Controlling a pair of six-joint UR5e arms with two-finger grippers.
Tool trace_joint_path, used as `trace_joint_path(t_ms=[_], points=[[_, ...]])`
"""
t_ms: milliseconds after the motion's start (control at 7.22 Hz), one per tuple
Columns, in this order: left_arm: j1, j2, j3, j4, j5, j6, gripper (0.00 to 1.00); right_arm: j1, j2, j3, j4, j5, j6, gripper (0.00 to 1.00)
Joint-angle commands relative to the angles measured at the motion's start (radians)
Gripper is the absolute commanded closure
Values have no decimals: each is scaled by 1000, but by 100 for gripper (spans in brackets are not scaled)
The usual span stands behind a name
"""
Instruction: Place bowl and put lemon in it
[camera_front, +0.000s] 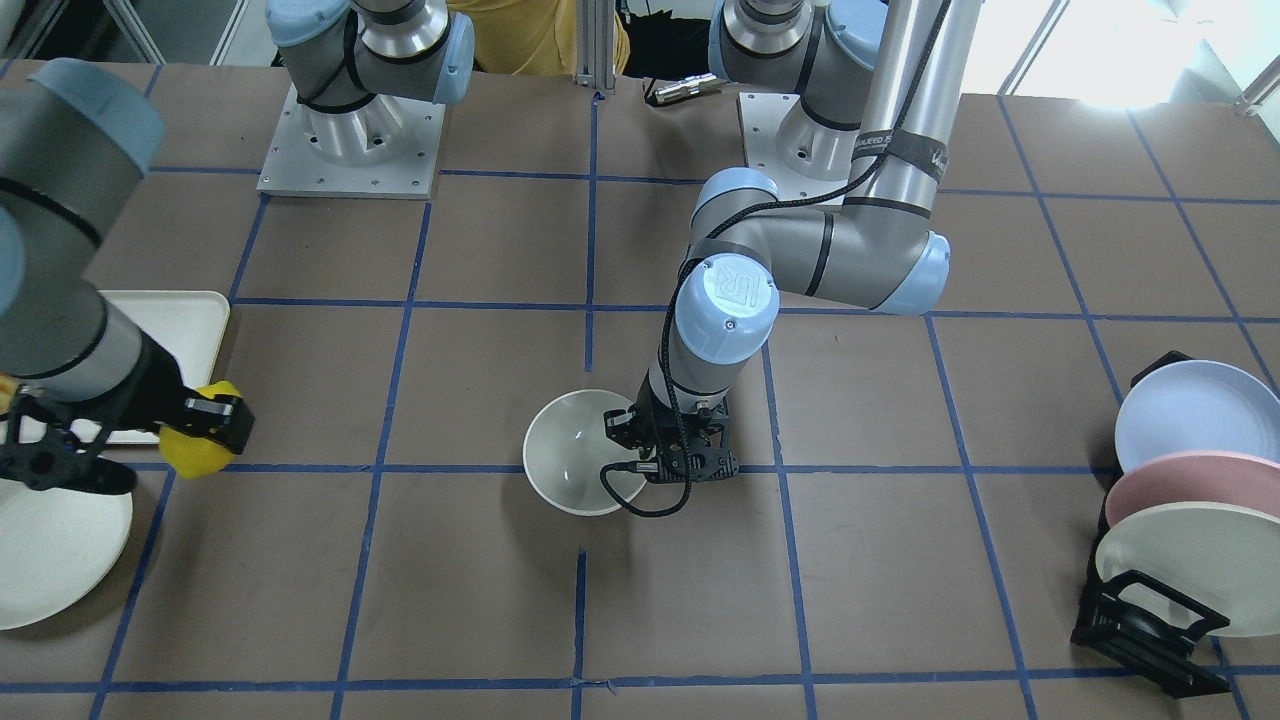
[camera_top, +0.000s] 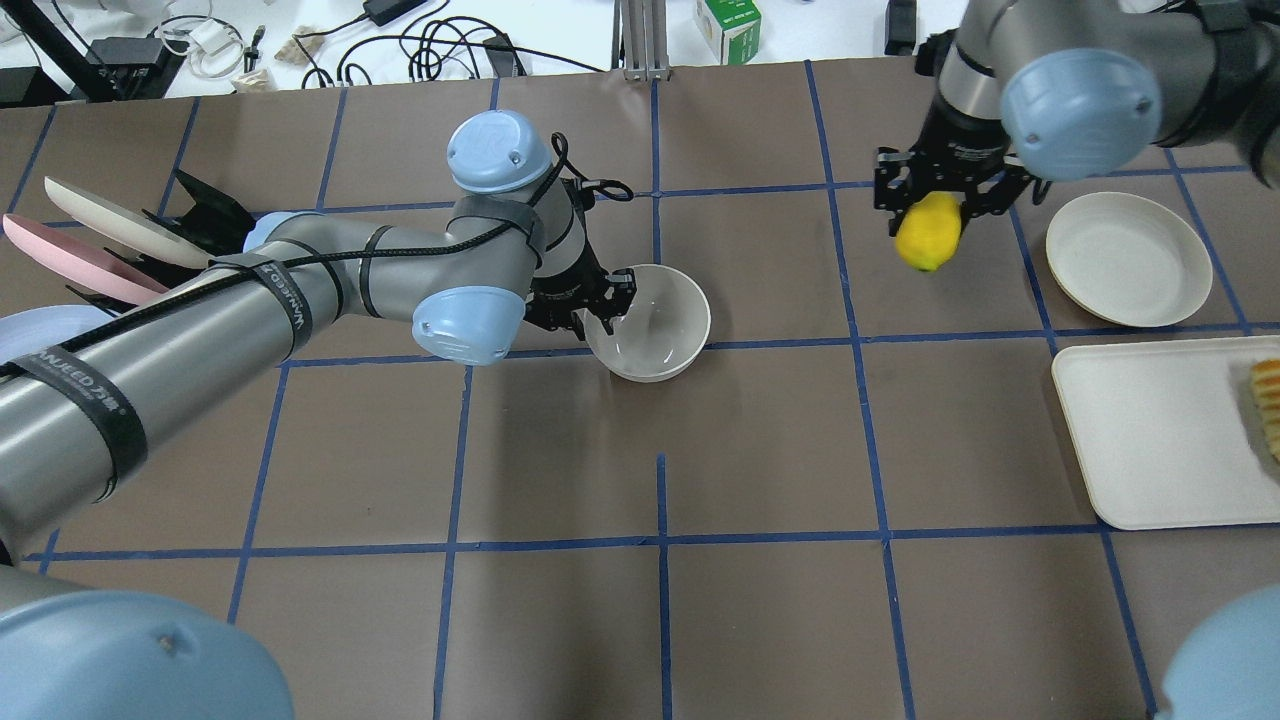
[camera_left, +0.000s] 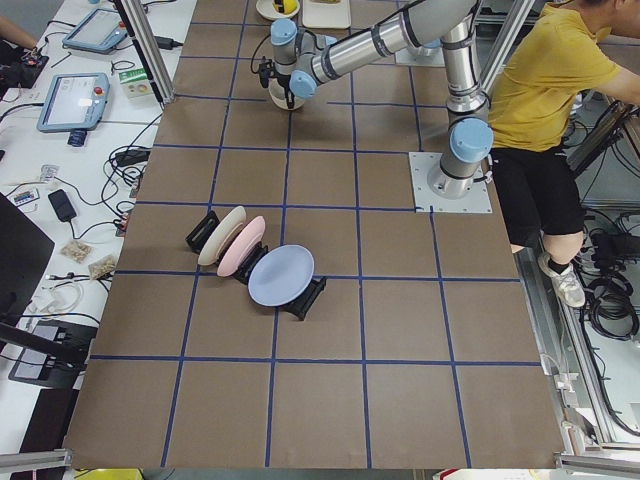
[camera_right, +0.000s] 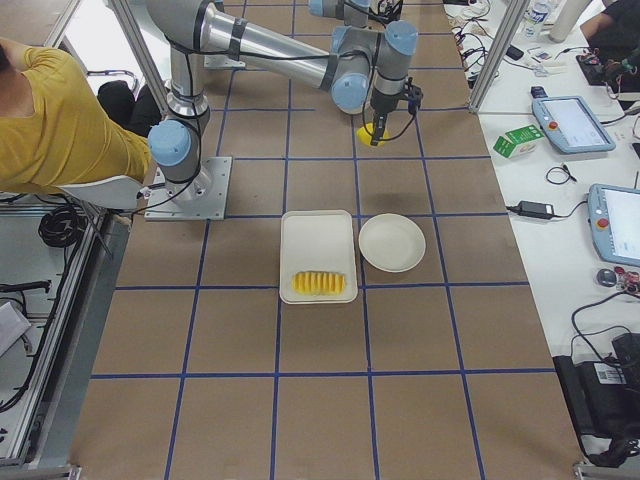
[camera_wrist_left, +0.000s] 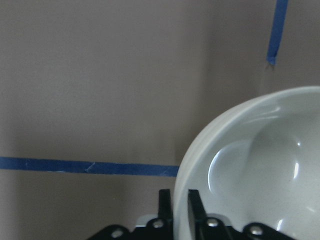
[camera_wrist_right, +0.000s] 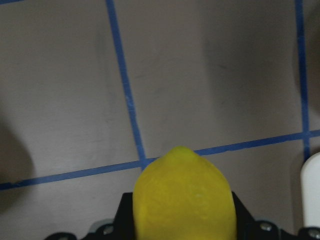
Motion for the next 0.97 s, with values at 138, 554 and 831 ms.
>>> trace_joint_path(t_ms=[138,554,831], points=[[130,174,75,-200,5,208,0,169,18,-1,-117,63,103,100],[284,321,206,-611,61,475,0,293,110,-2,-217,92,137,100],[285,410,204,-649,117,480,0,353,149,-1,-238,112,204,100]])
